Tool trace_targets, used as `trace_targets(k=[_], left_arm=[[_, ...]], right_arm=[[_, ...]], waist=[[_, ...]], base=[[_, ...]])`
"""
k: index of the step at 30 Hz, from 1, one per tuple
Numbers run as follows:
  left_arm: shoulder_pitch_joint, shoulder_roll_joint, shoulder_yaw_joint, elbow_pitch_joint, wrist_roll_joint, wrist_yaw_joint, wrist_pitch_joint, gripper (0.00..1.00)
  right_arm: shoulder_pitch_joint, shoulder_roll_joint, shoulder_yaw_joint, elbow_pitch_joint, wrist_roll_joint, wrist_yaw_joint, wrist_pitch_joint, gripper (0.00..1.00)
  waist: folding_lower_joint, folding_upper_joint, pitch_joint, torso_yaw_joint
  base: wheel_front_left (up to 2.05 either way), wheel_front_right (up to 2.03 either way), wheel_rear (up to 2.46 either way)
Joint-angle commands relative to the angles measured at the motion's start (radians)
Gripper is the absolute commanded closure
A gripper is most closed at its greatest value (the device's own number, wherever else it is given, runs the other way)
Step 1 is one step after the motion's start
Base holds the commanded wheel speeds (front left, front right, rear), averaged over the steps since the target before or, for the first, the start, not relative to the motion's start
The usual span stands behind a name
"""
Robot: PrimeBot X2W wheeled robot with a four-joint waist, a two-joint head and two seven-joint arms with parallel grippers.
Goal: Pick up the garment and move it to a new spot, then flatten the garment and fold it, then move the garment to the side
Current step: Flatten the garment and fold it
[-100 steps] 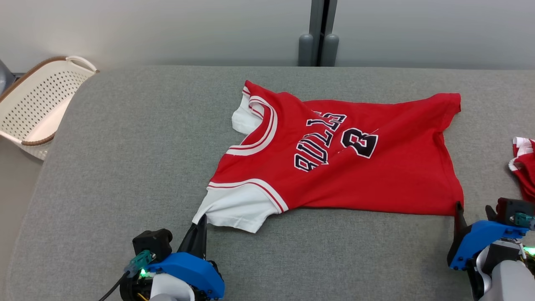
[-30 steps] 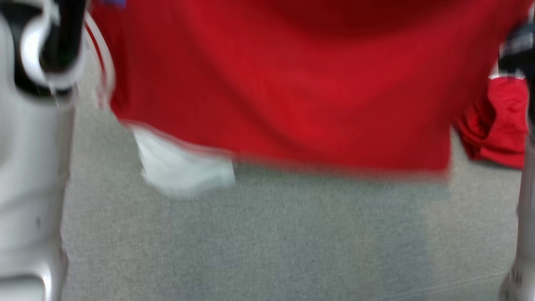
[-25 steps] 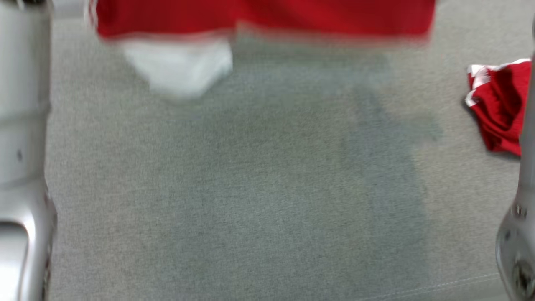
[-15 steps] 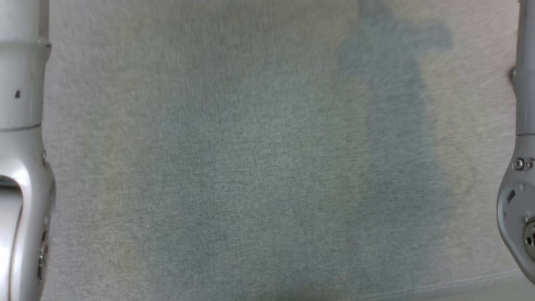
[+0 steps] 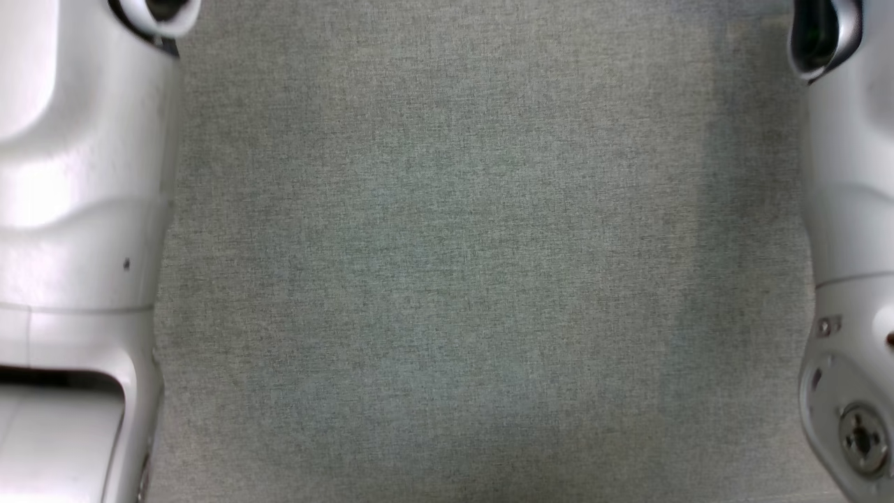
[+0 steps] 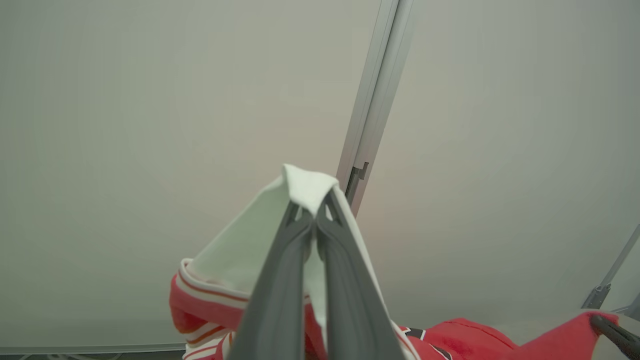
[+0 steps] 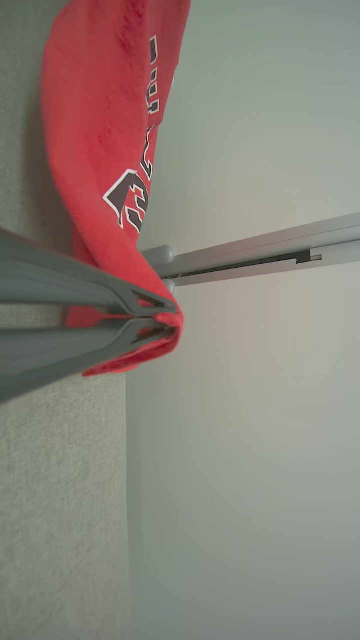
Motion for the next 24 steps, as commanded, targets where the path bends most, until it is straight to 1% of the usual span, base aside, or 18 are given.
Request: trace_targets(k=[1, 5, 9, 11, 15, 18, 24], left_arm=[[0.032, 0.004, 0.009, -0.029, -0.01, -0.007, -0.004, 1.0], [0.138, 0.021, 0.022, -0.117, -0.035, -0.01, -0.004, 1.0], [0.278, 0.044, 0.006, -0.21, -0.064, -0.01, -0.005, 1.0], [0.353, 0.063, -0.005, -0.246, -0.074, -0.009, -0.005, 1.0], [0.524, 0.075, 0.008, -0.32, -0.103, -0.009, -0.005, 1.0], [0.661, 0.071, 0.028, -0.374, -0.111, -0.009, -0.005, 1.0], [0.949, 0.04, 0.06, -0.468, -0.136, -0.009, -0.005, 1.0]], right_arm=[[0.035, -0.001, 0.016, -0.028, 0.034, 0.0, -0.005, 1.0], [0.115, -0.002, 0.074, -0.108, 0.127, 0.0, -0.005, 1.0], [0.224, -0.015, 0.126, -0.198, 0.218, 0.0, -0.005, 1.0], [0.294, -0.022, 0.149, -0.247, 0.252, 0.0, -0.005, 1.0], [0.445, -0.023, 0.173, -0.33, 0.32, 0.0, -0.005, 1.0], [0.56, -0.019, 0.181, -0.373, 0.359, 0.0, -0.005, 1.0], [0.789, -0.009, 0.194, -0.444, 0.405, 0.0, -0.005, 1.0]], waist=[[-0.0001, -0.0004, -0.004, -0.003], [-0.0001, -0.0004, -0.026, -0.015], [-0.0001, -0.0004, -0.066, -0.023], [-0.0001, -0.0004, -0.096, -0.027], [-0.0001, -0.0004, -0.175, -0.03], [-0.0001, -0.0004, -0.241, -0.027], [-0.0001, -0.0004, -0.389, -0.018]], base=[[0.0, 0.0, 0.0], [0.0, 0.0, 0.0], [0.0, 0.0, 0.0], [0.0, 0.0, 0.0], [0.0, 0.0, 0.0], [0.0, 0.0, 0.0], [0.0, 0.0, 0.0]])
